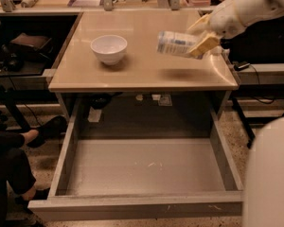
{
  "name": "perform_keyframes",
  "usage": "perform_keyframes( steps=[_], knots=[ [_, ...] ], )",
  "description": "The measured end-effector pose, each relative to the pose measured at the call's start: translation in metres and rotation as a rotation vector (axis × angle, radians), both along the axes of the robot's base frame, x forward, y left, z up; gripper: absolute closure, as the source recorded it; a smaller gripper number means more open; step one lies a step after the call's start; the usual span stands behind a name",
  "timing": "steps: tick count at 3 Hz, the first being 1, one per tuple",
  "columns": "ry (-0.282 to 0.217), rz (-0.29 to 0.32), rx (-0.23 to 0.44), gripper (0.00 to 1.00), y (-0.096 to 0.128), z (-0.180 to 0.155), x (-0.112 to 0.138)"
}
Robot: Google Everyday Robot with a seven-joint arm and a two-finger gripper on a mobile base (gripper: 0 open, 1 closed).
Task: Place blue plastic bottle into top drawer
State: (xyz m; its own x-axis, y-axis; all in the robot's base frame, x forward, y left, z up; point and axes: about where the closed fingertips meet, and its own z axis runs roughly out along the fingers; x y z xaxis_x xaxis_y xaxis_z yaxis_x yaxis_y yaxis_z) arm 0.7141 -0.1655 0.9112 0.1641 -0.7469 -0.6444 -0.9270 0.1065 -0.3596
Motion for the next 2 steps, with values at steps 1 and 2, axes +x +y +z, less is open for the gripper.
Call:
perform_keyframes(
  steps=[1, 2],
  knots=[
    [-0.209, -0.057, 0.063, 1.0, -0.029, 0.078, -0.048],
    [-0.336, -0.077, 0.093, 1.0, -0.023, 0.139, -0.12]
  ],
)
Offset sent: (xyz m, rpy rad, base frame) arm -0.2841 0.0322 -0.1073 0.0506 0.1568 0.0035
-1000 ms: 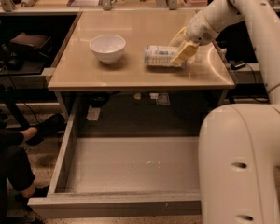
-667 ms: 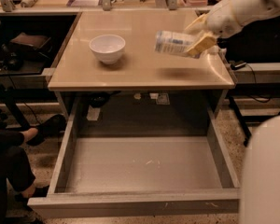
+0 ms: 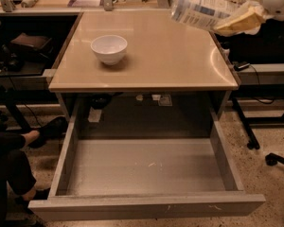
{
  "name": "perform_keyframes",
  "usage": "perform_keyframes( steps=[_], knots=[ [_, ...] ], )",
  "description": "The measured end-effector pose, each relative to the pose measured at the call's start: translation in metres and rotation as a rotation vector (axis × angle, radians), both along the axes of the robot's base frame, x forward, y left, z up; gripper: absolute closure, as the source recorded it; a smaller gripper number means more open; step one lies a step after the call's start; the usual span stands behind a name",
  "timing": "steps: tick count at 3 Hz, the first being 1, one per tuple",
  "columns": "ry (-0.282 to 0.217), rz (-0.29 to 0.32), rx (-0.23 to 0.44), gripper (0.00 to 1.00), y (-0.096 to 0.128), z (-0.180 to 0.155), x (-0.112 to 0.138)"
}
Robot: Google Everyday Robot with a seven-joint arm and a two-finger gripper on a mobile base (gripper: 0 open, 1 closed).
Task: Place blue plastic bottle into top drawer
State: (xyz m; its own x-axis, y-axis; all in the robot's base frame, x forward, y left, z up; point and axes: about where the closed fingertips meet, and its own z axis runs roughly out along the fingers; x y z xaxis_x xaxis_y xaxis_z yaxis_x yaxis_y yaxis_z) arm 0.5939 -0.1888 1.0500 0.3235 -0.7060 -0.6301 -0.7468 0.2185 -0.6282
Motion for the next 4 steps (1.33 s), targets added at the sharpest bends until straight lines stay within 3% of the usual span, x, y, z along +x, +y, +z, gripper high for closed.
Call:
perform_keyframes(
  steps=[1, 2, 3, 4],
  knots=[
    [0.038, 0.009, 0.009, 1.0, 0.011, -0.019, -0.06],
    [0.113, 0.001, 0.003, 1.0, 0.006, -0.057, -0.075],
    [0.139, 0.012, -0.064, 1.0, 0.021, -0.084, -0.061],
    [0.194, -0.036, -0.14, 1.0, 0.023, -0.15, -0.051]
  ],
)
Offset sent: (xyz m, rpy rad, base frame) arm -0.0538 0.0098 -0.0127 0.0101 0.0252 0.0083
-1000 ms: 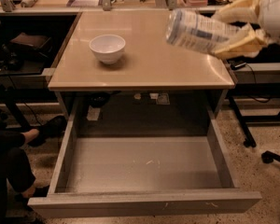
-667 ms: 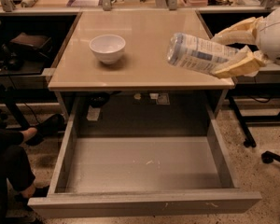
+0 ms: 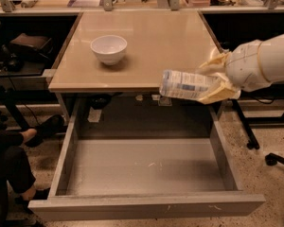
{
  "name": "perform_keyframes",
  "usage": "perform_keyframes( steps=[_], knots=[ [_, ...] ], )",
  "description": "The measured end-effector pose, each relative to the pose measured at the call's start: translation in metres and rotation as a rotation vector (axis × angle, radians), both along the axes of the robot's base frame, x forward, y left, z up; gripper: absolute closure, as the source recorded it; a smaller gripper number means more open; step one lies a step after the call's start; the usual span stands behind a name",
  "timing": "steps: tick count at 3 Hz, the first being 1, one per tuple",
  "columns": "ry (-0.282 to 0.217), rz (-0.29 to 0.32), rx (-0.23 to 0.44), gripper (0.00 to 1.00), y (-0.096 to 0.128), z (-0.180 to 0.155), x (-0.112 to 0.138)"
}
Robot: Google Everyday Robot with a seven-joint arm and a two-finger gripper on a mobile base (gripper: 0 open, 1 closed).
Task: Place blue plastic bottle into top drawer
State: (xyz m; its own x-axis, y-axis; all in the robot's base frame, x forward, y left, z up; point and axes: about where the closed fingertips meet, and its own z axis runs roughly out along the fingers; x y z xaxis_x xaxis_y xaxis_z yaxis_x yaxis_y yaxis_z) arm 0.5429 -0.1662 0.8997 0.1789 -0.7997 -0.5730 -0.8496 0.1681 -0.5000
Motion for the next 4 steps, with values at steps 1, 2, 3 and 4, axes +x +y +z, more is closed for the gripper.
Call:
perform_keyframes(
  steps=[1, 2, 3, 4],
  knots=[
    [0.071, -0.027, -0.028, 1.0, 0.005, -0.073, 0.001],
    [0.136, -0.048, -0.045, 1.0, 0.004, -0.116, -0.006],
    [0.177, -0.06, -0.053, 1.0, 0.003, -0.141, -0.011],
    [0.221, -0.023, -0.014, 1.0, 0.022, -0.154, -0.029]
  ],
)
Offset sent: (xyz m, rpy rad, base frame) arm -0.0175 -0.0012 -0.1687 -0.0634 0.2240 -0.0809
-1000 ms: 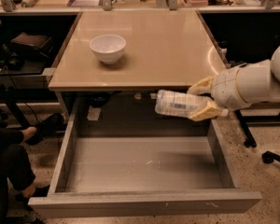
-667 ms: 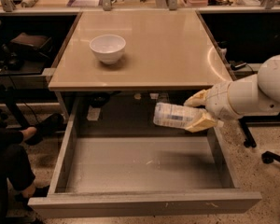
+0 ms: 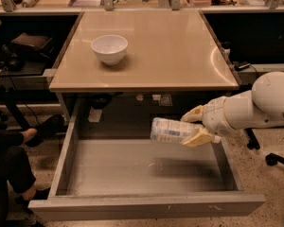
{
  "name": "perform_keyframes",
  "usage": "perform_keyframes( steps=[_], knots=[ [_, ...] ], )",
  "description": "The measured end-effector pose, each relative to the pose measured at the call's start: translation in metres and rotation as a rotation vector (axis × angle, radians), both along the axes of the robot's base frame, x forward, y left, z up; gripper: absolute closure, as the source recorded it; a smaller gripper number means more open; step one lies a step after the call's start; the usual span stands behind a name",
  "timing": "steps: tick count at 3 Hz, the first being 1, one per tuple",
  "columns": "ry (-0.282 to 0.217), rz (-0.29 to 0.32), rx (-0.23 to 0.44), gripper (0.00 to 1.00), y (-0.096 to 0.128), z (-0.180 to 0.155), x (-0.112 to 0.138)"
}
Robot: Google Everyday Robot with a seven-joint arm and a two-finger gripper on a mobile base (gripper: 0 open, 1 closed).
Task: Place blue plastic bottle into top drawer
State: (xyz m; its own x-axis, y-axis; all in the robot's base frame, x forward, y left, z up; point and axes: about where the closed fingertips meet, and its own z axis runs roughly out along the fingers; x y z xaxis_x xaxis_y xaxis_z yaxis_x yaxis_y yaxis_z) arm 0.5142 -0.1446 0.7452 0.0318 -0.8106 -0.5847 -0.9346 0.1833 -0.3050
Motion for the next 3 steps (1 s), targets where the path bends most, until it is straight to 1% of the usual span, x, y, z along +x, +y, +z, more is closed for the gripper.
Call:
perform_keyframes(
  steps=[1, 2, 3],
  knots=[
    [0.002, -0.005, -0.008, 1.0, 0.001, -0.002, 0.0],
    [0.041, 0.007, -0.045, 1.0, 0.021, -0.059, 0.008],
    [0.064, 0.017, -0.074, 1.0, 0.036, -0.107, 0.019]
  ],
)
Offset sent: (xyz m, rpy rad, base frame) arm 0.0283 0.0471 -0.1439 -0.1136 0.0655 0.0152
